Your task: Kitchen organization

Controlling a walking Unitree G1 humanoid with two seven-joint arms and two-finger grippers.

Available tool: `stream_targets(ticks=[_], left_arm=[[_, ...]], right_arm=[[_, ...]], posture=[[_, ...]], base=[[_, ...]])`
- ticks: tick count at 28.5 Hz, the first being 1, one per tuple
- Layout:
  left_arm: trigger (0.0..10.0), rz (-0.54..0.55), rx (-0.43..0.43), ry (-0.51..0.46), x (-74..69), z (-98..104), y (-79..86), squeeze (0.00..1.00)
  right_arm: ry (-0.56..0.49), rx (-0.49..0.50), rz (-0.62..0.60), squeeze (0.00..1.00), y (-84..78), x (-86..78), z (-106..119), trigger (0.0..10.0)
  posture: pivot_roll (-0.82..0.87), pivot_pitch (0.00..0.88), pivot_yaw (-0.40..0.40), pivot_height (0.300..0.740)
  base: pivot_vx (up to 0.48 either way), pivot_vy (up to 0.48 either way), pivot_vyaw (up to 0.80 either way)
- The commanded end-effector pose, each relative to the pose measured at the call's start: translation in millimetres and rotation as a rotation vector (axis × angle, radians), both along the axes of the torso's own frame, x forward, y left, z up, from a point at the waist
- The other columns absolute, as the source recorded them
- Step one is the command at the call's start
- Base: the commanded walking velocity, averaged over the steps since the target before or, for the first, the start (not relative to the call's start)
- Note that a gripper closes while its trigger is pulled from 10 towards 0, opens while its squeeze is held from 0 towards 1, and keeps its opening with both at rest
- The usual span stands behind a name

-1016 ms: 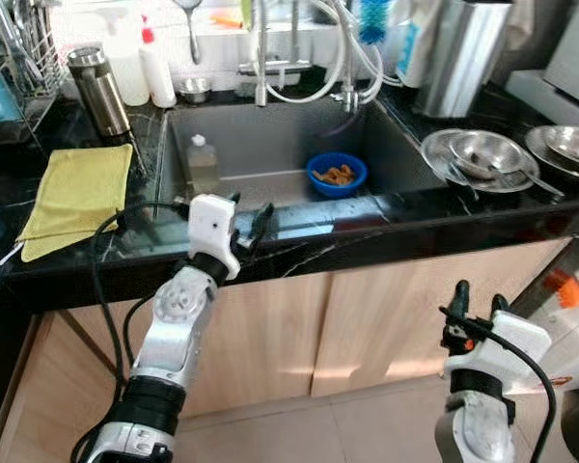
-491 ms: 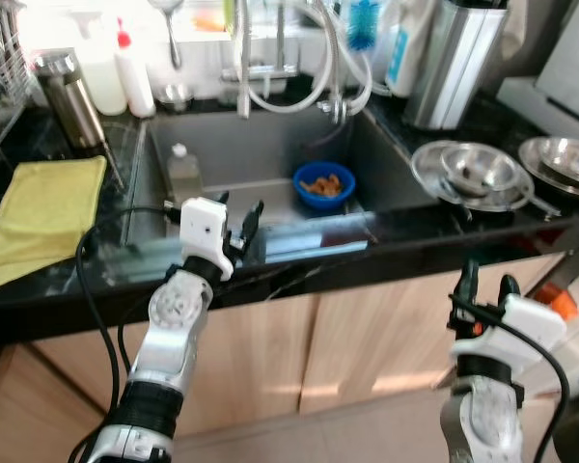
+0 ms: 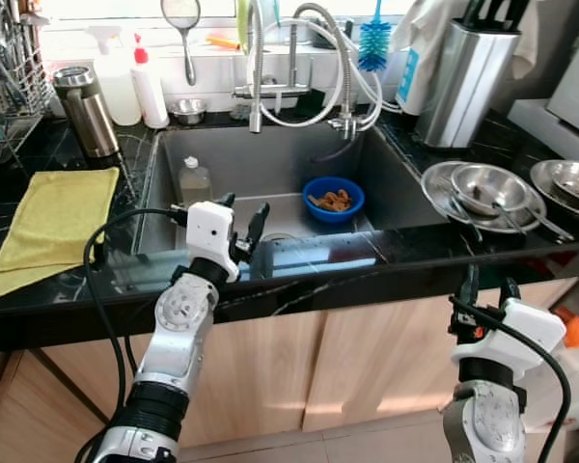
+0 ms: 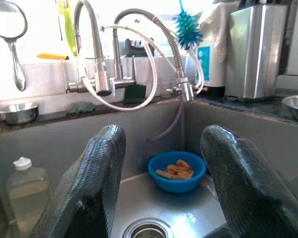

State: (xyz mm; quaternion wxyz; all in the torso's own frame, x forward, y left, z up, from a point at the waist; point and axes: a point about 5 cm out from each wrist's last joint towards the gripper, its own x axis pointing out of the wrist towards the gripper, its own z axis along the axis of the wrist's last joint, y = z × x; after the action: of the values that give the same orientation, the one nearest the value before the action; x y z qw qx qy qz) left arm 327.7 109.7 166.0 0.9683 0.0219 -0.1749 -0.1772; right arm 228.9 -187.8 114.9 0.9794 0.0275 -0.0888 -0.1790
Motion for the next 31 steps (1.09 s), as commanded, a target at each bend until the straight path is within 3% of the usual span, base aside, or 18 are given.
stream_targets(ticks=[1,31], left_arm=[[10.0,-0.001,0.015,-0.008,0.2,0.7,-0.4,0.0],[10.0,-0.002,0.016,-0.012,1.0,1.9,-1.0,0.0]], right_arm=[[0.005,0.006,-0.011,0.0,-2.1,-1.7,0.4,10.0],[0.012,0.016,0.003,0.0,1.6,-0.3,-1.3,10.0]], posture=[[0.08,0.026,-0.044,0.74],[0.08,0.036,-0.047,0.74]], base=[[0.266,0.0,0.0],[0.292,0.0,0.0]])
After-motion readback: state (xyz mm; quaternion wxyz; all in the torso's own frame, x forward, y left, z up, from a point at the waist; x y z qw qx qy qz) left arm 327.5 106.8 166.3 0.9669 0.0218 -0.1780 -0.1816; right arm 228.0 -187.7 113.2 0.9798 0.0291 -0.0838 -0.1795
